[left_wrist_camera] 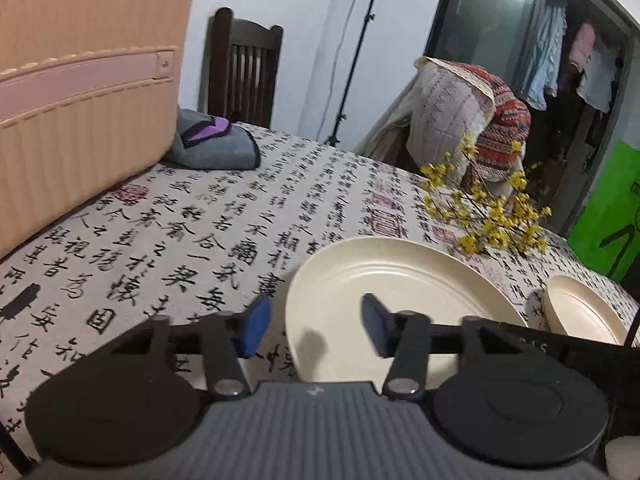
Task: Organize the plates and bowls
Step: 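Close both grippers on the cream plate rim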
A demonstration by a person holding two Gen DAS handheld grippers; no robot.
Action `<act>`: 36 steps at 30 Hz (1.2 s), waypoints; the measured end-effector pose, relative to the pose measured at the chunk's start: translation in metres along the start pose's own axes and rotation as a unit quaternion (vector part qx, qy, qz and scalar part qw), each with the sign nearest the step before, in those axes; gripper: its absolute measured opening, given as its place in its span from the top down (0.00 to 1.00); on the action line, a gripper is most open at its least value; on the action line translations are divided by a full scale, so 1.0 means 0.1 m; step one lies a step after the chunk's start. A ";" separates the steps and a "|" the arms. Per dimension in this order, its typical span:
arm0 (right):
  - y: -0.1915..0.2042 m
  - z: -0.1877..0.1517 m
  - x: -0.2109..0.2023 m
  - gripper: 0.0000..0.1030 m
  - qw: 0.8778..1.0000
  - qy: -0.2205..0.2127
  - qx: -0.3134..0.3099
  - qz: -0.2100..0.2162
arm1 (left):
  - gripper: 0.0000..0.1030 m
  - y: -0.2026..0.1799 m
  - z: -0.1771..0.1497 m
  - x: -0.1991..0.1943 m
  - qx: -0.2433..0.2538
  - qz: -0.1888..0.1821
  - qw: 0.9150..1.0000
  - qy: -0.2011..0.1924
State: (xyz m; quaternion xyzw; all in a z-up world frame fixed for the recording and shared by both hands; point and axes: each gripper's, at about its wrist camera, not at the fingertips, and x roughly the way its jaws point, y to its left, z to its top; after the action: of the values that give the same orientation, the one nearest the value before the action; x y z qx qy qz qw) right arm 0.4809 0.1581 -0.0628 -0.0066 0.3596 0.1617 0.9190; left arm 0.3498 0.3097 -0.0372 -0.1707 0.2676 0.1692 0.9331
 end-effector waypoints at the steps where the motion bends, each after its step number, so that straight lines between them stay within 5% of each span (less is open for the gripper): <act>1: 0.01 0.00 0.00 0.47 1.000 -0.001 -0.002 0.000 | 0.58 -0.01 0.00 0.01 0.002 -0.001 1.000 0.001; 10: 0.08 -0.03 -0.04 0.70 1.000 -0.005 -0.019 0.012 | 0.75 0.02 -0.02 0.10 -0.001 0.007 1.000 0.026; 36: 0.23 -0.15 -0.27 0.75 0.992 -0.033 -0.121 -0.005 | 0.76 0.01 -0.02 0.05 0.014 0.021 1.000 0.008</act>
State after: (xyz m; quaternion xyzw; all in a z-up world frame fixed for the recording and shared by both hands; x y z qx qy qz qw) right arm 0.4456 0.1704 -0.0539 -0.1139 0.3067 0.1997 0.9236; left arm 0.3524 0.3107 -0.0414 -0.1537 0.2811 0.1837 0.9293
